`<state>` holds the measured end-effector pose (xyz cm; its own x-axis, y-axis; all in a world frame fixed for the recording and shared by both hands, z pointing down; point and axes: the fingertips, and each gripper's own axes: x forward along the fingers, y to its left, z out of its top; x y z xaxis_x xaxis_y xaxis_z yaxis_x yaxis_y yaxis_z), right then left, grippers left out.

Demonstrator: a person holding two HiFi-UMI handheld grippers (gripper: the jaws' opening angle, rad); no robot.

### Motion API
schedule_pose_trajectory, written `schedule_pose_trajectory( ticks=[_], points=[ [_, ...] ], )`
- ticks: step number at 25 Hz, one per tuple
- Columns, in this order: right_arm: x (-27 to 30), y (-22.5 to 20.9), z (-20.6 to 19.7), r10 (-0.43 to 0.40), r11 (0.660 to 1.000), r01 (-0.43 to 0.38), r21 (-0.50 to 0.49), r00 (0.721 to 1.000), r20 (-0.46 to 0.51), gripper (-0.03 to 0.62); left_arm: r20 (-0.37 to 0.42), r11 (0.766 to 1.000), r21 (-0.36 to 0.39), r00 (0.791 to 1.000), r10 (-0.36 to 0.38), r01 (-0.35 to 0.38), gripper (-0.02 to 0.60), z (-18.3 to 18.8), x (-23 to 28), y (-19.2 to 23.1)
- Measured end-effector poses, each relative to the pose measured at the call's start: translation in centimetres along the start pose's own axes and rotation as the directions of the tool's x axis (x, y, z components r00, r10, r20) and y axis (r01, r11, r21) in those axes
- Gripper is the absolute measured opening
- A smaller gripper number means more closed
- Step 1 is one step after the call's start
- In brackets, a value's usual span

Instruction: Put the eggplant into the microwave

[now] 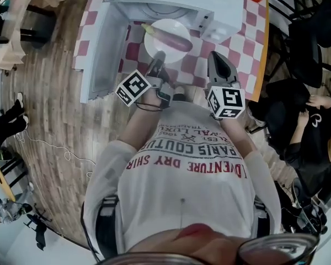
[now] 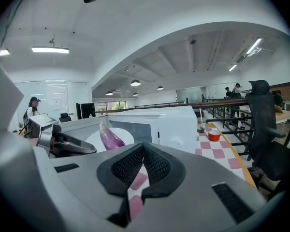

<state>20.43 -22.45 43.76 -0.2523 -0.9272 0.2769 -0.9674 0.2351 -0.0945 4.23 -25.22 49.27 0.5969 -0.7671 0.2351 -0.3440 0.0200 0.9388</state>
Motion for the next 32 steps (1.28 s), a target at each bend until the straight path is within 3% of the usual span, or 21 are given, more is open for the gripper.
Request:
schedule_pose_trajectory(
  ticks=[6, 12, 17, 22, 32],
  points=[
    [5.0, 1.7, -1.7, 0.04, 0.999, -0.041, -0.01, 0.997, -0.067, 0.025, -0.012, 1.0, -0.003, 1.0, 0.005, -0.005, 0.037, 3.0, 3.2, 4.0],
    [7.9, 1.9, -3.8, 0.04, 0.999, -0.036, 0.037, 0.992, -0.124, 0.025, 0.018, 0.998, -0.057, 1.0, 0.006, -0.004, 0.037, 3.7, 6.1, 6.5],
    [10.0, 1.9, -4.5, 0.031, 0.999, -0.027, 0.035, 0.992, -0.125, 0.025, 0.072, 0.991, -0.135, 0.997, 0.014, -0.005, 0.037, 4.7, 8.6, 8.1],
    [12.2, 1.3, -4.4, -0.024, 0.999, 0.027, 0.035, 0.995, -0.101, 0.025, 0.069, 0.978, -0.207, 0.997, 0.038, -0.023, 0.037, 5.2, 10.7, 9.8],
    [13.6, 2.1, -4.4, 0.03, 0.999, -0.029, 0.017, 0.996, -0.086, 0.025, 0.111, 0.96, -0.272, 0.989, 0.095, -0.062, 0.037, 6.8, 13.1, 11.5]
  ],
)
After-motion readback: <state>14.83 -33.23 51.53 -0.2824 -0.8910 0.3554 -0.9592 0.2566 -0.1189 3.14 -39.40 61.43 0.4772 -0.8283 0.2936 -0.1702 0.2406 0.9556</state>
